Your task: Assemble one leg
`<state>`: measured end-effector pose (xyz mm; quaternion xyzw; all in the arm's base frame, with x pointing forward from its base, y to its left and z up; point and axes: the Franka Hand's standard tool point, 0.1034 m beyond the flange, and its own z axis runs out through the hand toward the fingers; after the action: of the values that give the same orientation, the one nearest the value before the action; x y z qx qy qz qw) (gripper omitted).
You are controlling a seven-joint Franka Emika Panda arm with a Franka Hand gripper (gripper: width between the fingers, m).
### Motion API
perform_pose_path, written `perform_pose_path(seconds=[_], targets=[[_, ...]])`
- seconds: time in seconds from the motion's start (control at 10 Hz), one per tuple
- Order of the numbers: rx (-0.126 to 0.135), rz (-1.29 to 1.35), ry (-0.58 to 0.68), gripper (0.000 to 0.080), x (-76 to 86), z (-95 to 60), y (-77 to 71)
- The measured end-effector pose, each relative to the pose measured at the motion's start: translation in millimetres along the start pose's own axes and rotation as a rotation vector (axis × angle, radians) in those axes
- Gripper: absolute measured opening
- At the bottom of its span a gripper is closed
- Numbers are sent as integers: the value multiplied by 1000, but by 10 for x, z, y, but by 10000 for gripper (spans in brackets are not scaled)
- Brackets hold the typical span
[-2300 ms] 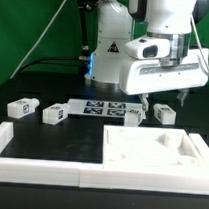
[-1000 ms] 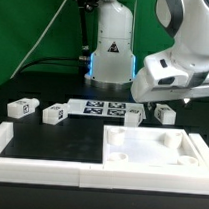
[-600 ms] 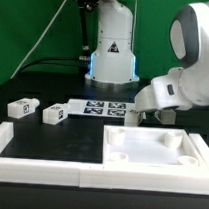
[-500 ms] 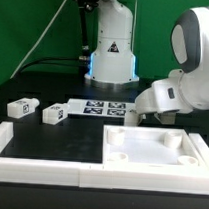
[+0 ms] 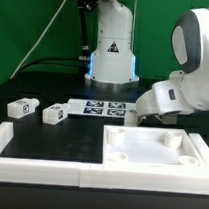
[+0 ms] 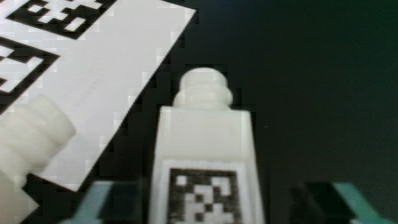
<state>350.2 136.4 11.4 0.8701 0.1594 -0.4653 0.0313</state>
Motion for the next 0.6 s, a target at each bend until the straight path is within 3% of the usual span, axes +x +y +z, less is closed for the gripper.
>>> perform_pose_path(seconds=[0.6], targets=[[1, -1, -9, 290, -25, -22, -9]])
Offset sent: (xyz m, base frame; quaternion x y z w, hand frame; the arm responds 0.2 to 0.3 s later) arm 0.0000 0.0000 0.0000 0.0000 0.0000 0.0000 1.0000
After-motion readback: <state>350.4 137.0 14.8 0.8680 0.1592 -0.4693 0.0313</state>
